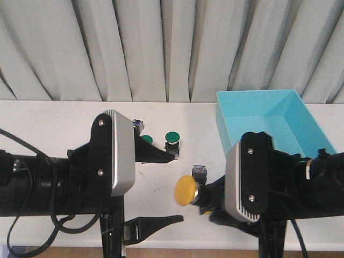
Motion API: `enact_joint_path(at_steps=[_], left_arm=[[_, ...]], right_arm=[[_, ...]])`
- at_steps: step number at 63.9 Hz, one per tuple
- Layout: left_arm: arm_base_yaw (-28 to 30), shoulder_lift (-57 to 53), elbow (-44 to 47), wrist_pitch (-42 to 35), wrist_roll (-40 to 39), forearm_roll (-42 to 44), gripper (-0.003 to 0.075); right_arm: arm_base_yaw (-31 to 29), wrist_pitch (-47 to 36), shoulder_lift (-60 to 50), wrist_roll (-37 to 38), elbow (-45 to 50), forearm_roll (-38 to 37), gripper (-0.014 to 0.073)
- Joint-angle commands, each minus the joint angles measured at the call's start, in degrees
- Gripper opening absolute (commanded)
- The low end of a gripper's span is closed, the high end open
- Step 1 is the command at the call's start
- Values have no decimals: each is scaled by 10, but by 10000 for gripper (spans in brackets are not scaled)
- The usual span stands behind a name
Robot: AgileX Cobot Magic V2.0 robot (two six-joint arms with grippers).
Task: Pick red and yellow buttons and place in box
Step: 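Open the left gripper and carry the yellow button over the box with the right gripper, then lower the yellow button into the box beside the red one and release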
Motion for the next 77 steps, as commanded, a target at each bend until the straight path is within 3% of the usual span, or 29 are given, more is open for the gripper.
enact_joint_path(at_steps=[1, 5, 17, 23, 32, 40, 51, 77], left_arm=[[-2, -15, 4, -27, -13, 3, 587], [-2, -15, 21, -47, -13, 7, 587], [-2, -15, 75, -122, -13, 6, 587], [-2, -15, 90, -143, -13, 6, 587], [-2, -15, 94, -145, -13, 1, 587], [-2, -15, 93, -144, -13, 1, 587], [-2, -15, 93, -137, -13, 1, 587], [-2, -15, 94, -137, -13, 1, 587]], right_arm=[[-1, -35, -18, 140, -20, -108, 257], [-1, -41, -18, 242, -20, -193, 257], [-11, -14, 29, 676, -53, -452, 257], [-49, 43, 85, 793, -105, -499, 257], [-122, 83, 172, 768, -187, -458, 257], [-190, 105, 266, 686, -261, -352, 257], [-256, 107, 374, 641, -348, -245, 257], [-268, 89, 558, 622, -481, -226, 257]])
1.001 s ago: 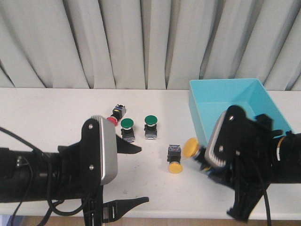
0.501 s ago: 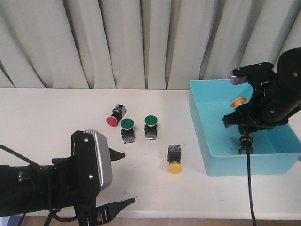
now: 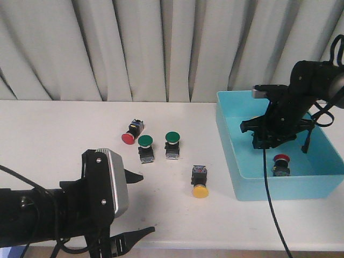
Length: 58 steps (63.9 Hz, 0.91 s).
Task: Pick red and yellow buttons and place in box
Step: 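Lower the yellow button into the box beside the red one and release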
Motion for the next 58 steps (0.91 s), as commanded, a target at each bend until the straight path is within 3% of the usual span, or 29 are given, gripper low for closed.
enact_joint_path(at_steps=[1, 26, 49, 58], left_arm=[[-2, -15, -12, -1, -6, -20, 587], [-2, -15, -10, -1, -6, -20, 587], [-2, -15, -10, -1, -6, -20, 587], [-2, -15, -10, -1, -6, -20, 587]], right_arm=[[-2, -17, -2, -10, -38, 2, 257], [-2, -9, 38, -12, -55, -7, 263], [-2, -2, 38, -12, -55, -25, 416], [-2, 12, 37, -12, -63, -25, 426]])
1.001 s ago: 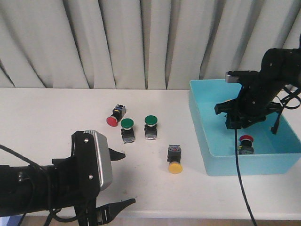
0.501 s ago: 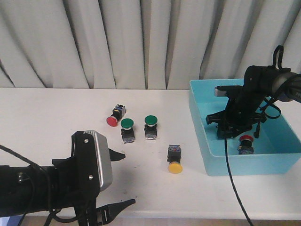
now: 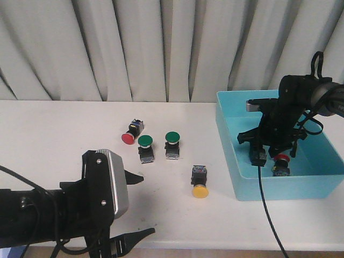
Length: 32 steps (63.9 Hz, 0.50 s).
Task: Pick red and yellow buttons and place in box
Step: 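Lower the yellow button into the box beside the red one and release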
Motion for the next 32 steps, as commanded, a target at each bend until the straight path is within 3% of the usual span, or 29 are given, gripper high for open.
enact_joint_path(at_steps=[1, 22, 32], left_arm=[[-2, -15, -12, -4, -6, -20, 587], [-2, -15, -12, -4, -6, -20, 587], [-2, -15, -12, -7, -6, -20, 587]], right_arm=[[-2, 8, -38, -7, -28, -2, 426], [8, 101, -181, -13, -46, 11, 400], [38, 80, -309, -6, 10, 7, 374]])
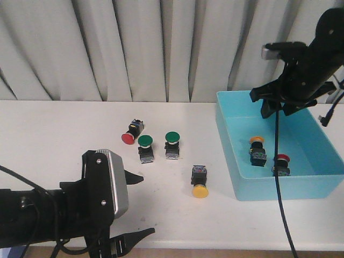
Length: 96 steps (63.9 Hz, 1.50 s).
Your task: Pick red and yellow buttons and place in box
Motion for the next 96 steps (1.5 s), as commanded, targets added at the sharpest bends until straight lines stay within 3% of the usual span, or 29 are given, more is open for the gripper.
enact_joint_path(at_steps=[1, 11, 36, 43, 55, 73, 81, 96], left_arm=[[-2, -15, -12, -7, -6, -20, 587], [-2, -15, -12, -7, -6, -20, 587], [-2, -15, -12, -7, -6, -20, 587], [-2, -15, -12, -7, -6, -20, 587], [-2, -15, -12, -7, -6, -20, 587], [-2, -15, -12, -7, -6, -20, 575], [-2, -15, -12, -7, -6, -20, 473], [-2, -15, -12, -7, -6, -20, 181]], right_arm=[[18, -23, -105, 2, 25, 1, 372], [48, -86, -249, 2, 152, -3, 352], [48, -240, -652, 6, 522, -8, 341], [48, -235, -722, 14, 594, -13, 341], [48, -245, -799, 3, 651, -14, 341], [48, -242, -804, 3, 653, -14, 337], [48, -242, -804, 3, 653, -14, 282], [48, -242, -804, 3, 653, -14, 94]])
